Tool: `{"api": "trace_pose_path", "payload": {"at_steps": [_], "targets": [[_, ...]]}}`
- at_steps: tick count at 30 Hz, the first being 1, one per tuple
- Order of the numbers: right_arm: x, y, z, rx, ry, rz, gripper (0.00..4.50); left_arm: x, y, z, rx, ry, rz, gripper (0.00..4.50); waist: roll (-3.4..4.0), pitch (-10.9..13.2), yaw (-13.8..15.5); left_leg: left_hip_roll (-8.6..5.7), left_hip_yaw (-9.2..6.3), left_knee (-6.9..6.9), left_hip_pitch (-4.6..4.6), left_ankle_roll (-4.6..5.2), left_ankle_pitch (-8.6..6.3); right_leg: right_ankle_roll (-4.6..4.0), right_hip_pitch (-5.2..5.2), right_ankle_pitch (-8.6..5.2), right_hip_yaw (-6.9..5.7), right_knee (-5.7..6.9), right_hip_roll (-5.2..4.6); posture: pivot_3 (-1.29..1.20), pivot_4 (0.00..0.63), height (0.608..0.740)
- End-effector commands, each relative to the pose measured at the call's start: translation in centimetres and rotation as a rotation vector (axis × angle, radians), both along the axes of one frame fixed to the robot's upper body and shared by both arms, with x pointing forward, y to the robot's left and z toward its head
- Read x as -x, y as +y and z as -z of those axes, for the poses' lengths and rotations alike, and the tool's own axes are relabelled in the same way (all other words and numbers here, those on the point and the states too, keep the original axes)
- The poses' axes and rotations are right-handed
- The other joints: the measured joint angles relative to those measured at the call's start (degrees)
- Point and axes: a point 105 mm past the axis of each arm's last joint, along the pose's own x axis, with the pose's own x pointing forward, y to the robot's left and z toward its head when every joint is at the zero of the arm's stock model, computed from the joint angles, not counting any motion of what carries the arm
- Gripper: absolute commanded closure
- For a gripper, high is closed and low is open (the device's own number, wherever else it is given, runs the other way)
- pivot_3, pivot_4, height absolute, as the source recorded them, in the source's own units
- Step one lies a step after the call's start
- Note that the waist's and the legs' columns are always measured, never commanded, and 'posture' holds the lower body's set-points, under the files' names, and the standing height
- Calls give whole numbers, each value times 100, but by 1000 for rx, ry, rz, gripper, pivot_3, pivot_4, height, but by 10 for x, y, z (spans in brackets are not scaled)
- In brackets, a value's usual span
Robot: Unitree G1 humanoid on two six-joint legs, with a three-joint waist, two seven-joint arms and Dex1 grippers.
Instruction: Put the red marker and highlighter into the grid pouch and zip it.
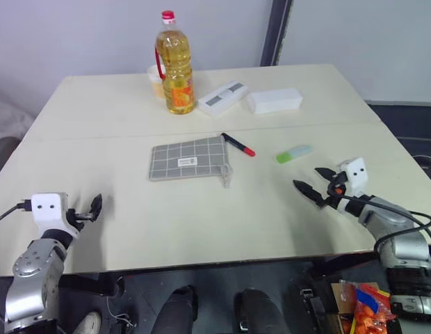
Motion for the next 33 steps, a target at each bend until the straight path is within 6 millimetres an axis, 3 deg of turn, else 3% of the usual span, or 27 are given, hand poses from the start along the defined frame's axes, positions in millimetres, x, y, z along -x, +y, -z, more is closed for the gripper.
{"api": "trace_pose_path", "payload": {"at_steps": [1, 8, 15, 18, 22, 25, 33], "targets": [[-1, 4, -19, 0, -61, -14, 82, -1, 0, -15, -20, -52, 6, 0, 0, 0, 8, 0, 0, 0, -1, 0, 0, 0, 0, 0, 0, -1, 0, 0, 150, 740], [-2, 22, -26, -19, -85, -53, 82, -9, -8, -15, -9, -60, 27, 0, 0, 0, -9, 1, 0, 1, -1, 0, 0, 0, -1, 0, 0, -1, 1, 0, 150, 740], [-6, 99, -43, -98, -145, -237, 82, -19, -29, -12, -12, -73, 71, 0, 0, 0, -26, 4, -1, 0, 0, 0, 0, 0, -4, 1, 0, 2, 6, 0, 150, 740], [-6, 127, -49, -127, -166, -304, 875, -22, -41, -10, -21, -73, 118, 0, 0, 0, -20, 2, -1, 0, -1, 0, 0, 1, -4, 1, 1, 1, 4, 0, 150, 740], [-21, 166, -44, -99, -148, -300, 2991, -28, -49, -8, -46, -60, 174, 0, 0, 0, -19, 0, -4, 0, -3, -1, 0, 1, -6, 1, 0, 1, 3, 0, 150, 740], [-33, 183, -38, -61, -132, -276, 4437, -31, -48, -11, -56, -71, 184, 0, 0, 0, -30, 2, -7, -1, -1, -1, 1, -2, -10, 2, -1, 4, 7, 0, 150, 740], [-67, 215, -12, 45, -14, -170, 4437, -31, -44, -10, -135, -58, 215, 0, 0, 0, -46, -1, -4, -6, -3, -2, 1, -1, -16, 3, 0, 5, 5, 0, 150, 740]]}}
